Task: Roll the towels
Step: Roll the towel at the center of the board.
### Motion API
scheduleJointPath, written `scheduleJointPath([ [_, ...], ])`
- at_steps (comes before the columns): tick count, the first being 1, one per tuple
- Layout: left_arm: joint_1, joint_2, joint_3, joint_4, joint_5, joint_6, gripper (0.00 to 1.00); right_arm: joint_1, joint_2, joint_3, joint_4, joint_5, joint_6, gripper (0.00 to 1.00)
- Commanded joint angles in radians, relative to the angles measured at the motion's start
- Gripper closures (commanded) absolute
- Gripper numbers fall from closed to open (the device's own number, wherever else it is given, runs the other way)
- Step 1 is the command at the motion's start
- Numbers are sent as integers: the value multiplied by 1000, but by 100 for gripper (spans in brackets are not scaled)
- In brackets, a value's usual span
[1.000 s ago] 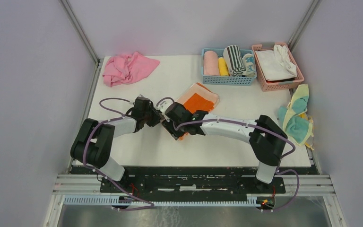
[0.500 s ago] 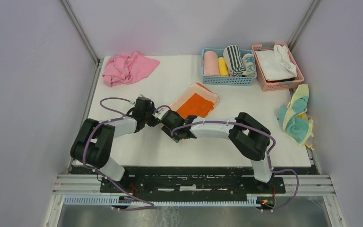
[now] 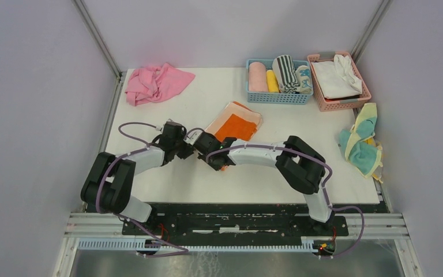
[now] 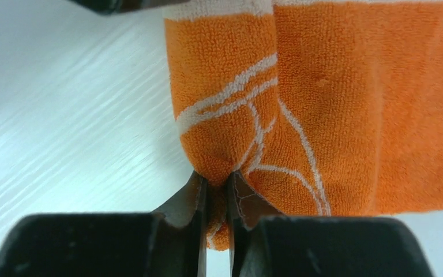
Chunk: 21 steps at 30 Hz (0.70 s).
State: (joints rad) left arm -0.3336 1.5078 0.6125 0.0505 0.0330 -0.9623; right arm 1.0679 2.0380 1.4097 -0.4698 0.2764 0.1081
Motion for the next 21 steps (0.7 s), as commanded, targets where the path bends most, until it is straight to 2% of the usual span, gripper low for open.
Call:
scheduleJointPath([
  [1,-3,-137,-50,-169,-70,55,59,-12,-35,-50,-98,-424,52,92],
  [6,-3,-330,-60,-292,-126,73,45,-80,-108,-105,27,-707,143,99],
  [12,0,-518,-65,-386,-125,76,28,-229,-76,-178,258,-1028,365,97],
  [16,2,-584,-80,-400,-78,72,23,-313,-23,-249,465,-1202,543,97],
  [21,2,-588,-135,-315,25,43,20,-369,44,-325,718,-1281,750,97],
])
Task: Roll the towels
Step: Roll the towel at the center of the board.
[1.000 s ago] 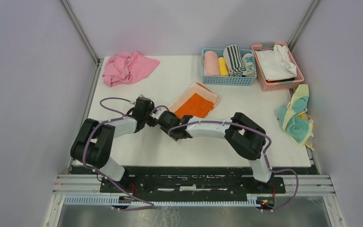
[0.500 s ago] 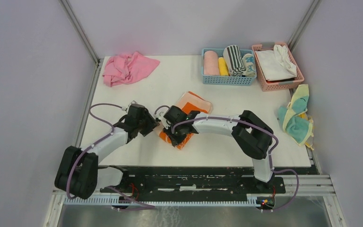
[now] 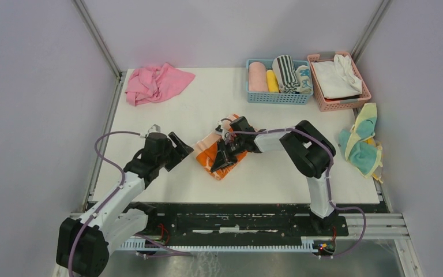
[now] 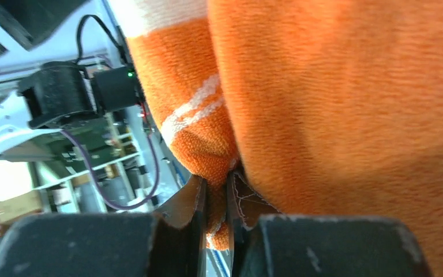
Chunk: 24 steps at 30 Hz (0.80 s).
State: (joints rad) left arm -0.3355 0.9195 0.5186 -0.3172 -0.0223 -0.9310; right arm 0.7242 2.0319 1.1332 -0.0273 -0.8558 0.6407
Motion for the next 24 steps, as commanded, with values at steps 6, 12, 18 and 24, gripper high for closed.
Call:
scheduleJointPath([
  [6,4,99,-81,236,170,-17,19,-72,135,-103,415,-169,322,95],
  [12,4,184,-64,365,218,-22,19,-98,186,-87,411,-173,323,95],
  [18,5,317,-38,414,166,-8,26,-101,193,-66,356,-164,290,95],
  [24,5,478,-3,457,139,25,39,-100,112,-61,210,-90,175,87],
])
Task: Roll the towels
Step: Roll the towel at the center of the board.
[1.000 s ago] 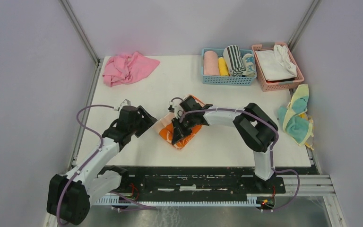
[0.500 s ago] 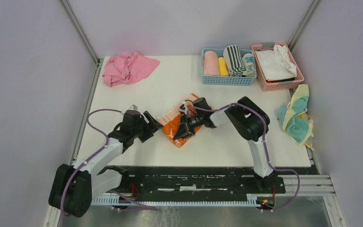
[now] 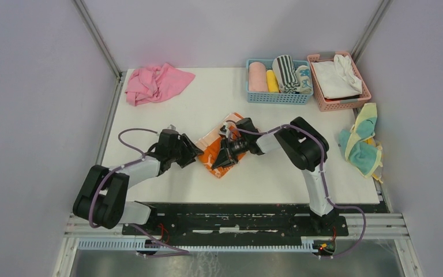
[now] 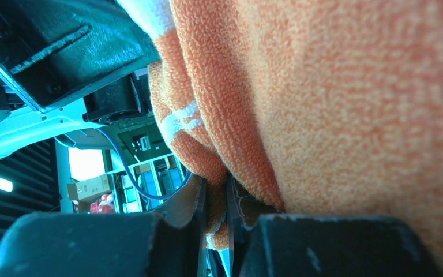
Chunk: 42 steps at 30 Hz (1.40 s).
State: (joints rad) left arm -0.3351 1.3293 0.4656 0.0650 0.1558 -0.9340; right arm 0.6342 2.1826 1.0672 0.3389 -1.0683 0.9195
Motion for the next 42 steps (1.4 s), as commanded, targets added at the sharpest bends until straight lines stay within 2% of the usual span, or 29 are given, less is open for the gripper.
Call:
scheduleJointPath([
  [1,4,86,58,69,-44,33,40,-9,-63,6,-204,137,-134,83],
  [3,4,117,68,51,-52,40,40,-2,-126,15,-297,172,-212,78],
  [7,-2,162,78,17,-66,46,40,35,-266,48,-518,347,-402,60],
  [10,-5,185,79,7,-72,44,41,85,-375,62,-626,537,-515,49],
  [13,-6,201,82,4,-73,40,41,160,-464,78,-710,784,-626,41],
  [17,-11,213,90,1,-72,38,41,286,-524,84,-730,1065,-753,32],
  [21,-16,215,92,-4,-79,36,41,401,-543,65,-653,1276,-826,29],
  [29,-19,218,91,-5,-80,29,40,541,-401,103,-512,1524,-982,32],
  [34,-22,215,88,-3,-80,22,40,569,-302,106,-459,1593,-1027,38],
  [38,-22,210,85,-3,-81,21,40,570,-286,82,-427,1608,-1028,51],
  [42,-22,184,72,-4,-86,21,39,569,-264,83,-453,1604,-1027,75],
])
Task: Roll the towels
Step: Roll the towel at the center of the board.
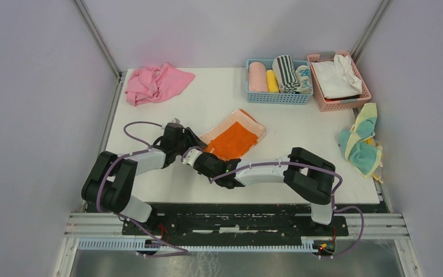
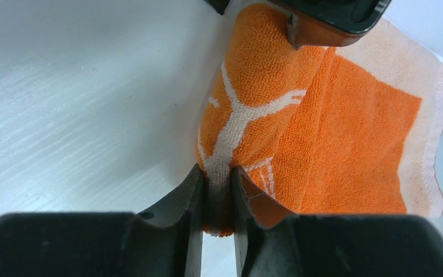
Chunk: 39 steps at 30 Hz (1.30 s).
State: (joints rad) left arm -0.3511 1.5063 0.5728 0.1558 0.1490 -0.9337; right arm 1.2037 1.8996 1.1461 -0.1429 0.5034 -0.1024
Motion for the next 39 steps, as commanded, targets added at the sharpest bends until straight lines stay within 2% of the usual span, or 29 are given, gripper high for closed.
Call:
scheduleJointPath([
  [1,-6,-1,-39,-100,-79,22,39,-1,14,5,19,7,1,81],
  [3,-6,-26,-46,-117,-85,22,38,-8,-15,6,-8,-108,24,92],
  [4,-6,-43,-52,-127,-89,21,37,-19,-35,9,-24,-191,43,95],
  [9,3,-215,-75,-223,-142,19,30,-117,-139,-38,12,-630,205,100],
  [13,13,-388,-94,-312,-175,25,22,-249,-170,-143,217,-956,430,100],
  [16,15,-494,-120,-338,-152,2,20,-340,-140,-222,430,-1112,607,100],
  [19,16,-557,-148,-323,-111,-24,18,-397,-86,-300,639,-1188,792,100],
  [22,17,-558,-164,-270,-69,-38,18,-442,-13,-390,867,-1229,979,100],
  [29,17,-395,-118,-137,23,-30,18,-554,220,-492,1380,-1278,1380,100],
  [31,18,-354,-96,-111,33,-25,19,-579,275,-504,1477,-1284,1457,100],
  [34,17,-302,-70,-73,36,-22,19,-601,312,-511,1488,-1291,1491,99],
  [39,18,-206,-24,-21,45,-10,21,-623,297,-519,1333,-1295,1437,97],
])
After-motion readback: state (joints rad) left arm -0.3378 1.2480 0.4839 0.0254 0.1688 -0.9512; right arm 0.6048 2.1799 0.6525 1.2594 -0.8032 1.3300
